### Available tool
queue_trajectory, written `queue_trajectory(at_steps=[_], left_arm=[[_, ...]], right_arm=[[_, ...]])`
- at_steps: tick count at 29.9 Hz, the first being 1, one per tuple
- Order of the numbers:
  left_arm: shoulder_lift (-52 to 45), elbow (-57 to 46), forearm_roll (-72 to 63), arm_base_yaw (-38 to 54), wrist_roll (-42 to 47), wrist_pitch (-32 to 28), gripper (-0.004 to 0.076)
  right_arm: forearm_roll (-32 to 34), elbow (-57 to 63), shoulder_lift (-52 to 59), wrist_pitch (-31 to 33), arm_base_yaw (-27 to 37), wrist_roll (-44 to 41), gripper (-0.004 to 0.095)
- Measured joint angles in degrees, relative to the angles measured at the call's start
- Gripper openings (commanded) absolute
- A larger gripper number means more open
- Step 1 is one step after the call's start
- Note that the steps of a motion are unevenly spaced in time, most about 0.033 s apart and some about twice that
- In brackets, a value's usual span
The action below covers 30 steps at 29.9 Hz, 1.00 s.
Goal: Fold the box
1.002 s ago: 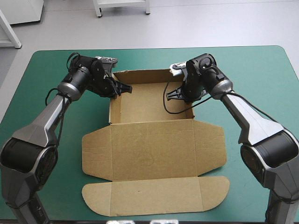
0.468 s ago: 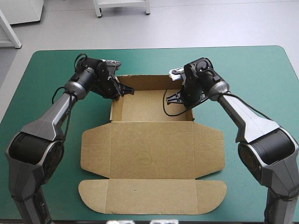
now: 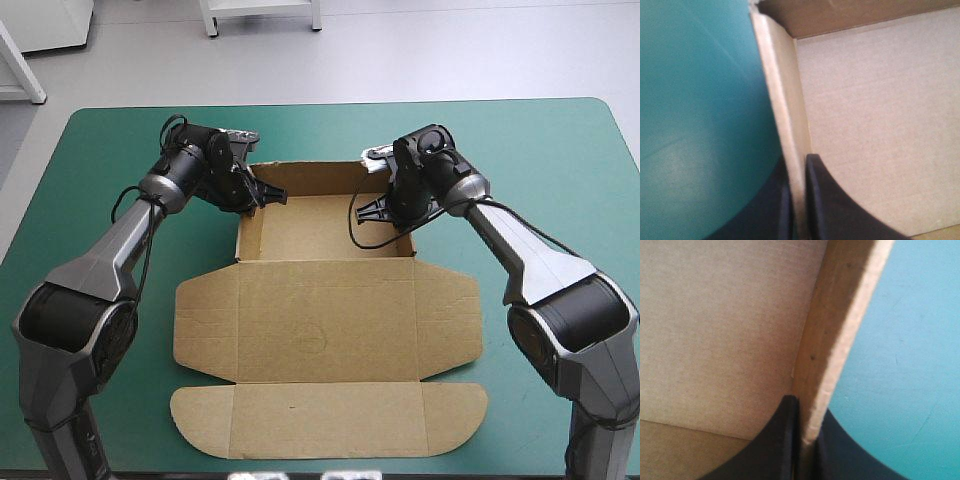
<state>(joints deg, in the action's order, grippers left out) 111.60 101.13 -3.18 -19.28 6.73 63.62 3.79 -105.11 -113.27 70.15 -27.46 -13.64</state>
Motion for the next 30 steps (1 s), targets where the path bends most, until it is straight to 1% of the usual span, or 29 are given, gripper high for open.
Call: queue_trajectory(at_steps=[2,4,5,7,9,11,13,14,15,17,22,30], left_arm=[[0.0,0.0,0.0,0.0,0.0,0.0,-0.0003],[0.0,0.0,0.0,0.0,-0.1,0.0,0.0032],[0.0,0.0,0.0,0.0,-0.3,0.1,0.0066],[0.0,0.0,-0.1,0.0,-1.3,0.1,0.0155],[0.1,0.0,-0.4,-0.1,-2.2,0.4,0.0259],[0.2,0.1,-1.0,-0.3,-2.8,1.9,0.0337],[0.5,0.9,-1.7,-0.5,-3.0,3.4,0.0386],[0.5,1.5,-2.1,-0.5,-3.1,4.1,0.0409],[0.6,2.3,-2.7,-0.6,-3.1,4.7,0.0420],[0.6,3.8,-3.0,-0.7,-3.3,5.6,0.0433],[0.6,7.6,-3.2,-0.9,-3.3,6.2,0.0433],[0.6,8.3,-1.8,-0.9,-3.3,6.4,0.0433]], right_arm=[[0.1,0.0,0.0,0.0,0.0,0.0,0.0024],[0.1,0.0,0.0,0.0,0.0,0.0,0.0084],[0.2,0.0,0.0,0.0,0.0,0.0,0.0116],[0.6,0.0,-0.1,0.0,0.0,0.4,0.0220],[1.0,-0.5,-0.2,0.6,-0.1,1.1,0.0344],[1.0,-1.4,-0.6,1.3,-0.3,1.3,0.0458],[1.9,-3.2,-1.0,1.3,-0.5,1.0,0.0558],[2.1,-4.0,-1.0,1.3,-0.5,0.6,0.0590],[2.4,-5.1,-1.0,1.3,-0.6,0.1,0.0608],[2.6,-6.9,-1.0,1.3,-0.7,-0.4,0.0610],[4.7,-9.4,-1.0,1.3,-0.8,-0.6,0.0610],[7.1,-9.5,-1.0,1.3,-0.8,-0.8,0.0610]])
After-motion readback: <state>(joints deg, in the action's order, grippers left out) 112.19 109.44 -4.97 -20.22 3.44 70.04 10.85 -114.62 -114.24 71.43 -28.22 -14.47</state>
